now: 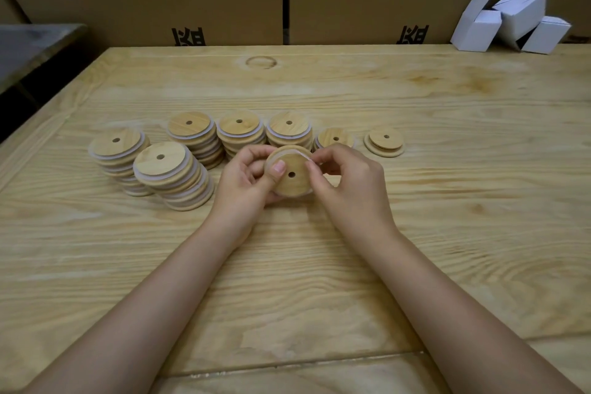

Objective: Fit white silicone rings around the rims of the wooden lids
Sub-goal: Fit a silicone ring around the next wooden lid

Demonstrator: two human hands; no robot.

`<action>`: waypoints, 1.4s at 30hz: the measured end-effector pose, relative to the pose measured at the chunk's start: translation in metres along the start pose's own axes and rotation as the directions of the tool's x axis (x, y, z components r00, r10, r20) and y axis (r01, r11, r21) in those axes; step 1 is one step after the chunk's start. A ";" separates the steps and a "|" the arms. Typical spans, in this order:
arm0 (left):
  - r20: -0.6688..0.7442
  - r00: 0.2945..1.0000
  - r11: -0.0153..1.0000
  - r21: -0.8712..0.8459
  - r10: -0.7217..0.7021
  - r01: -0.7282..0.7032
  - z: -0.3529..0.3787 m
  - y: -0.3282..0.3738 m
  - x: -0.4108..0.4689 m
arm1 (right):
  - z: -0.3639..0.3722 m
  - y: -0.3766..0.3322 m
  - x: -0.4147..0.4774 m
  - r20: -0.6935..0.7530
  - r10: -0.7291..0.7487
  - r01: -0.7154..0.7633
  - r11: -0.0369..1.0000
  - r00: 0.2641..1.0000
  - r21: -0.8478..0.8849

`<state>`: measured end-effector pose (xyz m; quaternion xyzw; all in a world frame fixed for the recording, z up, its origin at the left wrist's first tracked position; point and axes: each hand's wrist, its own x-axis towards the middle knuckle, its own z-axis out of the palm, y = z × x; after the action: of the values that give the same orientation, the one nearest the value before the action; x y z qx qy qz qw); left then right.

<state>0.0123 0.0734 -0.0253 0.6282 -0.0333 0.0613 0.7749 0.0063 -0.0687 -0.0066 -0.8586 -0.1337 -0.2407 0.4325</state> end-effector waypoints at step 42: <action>0.179 0.890 0.892 -0.099 -0.420 0.441 -0.010 0.018 0.005 | -0.012 0.020 0.006 0.146 -0.682 0.694 0.674 0.716 -0.251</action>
<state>0.0145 0.0871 -0.0089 0.5679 0.0437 -0.1626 0.8057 0.0167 -0.0904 -0.0107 -0.8029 -0.4190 -0.3851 0.1774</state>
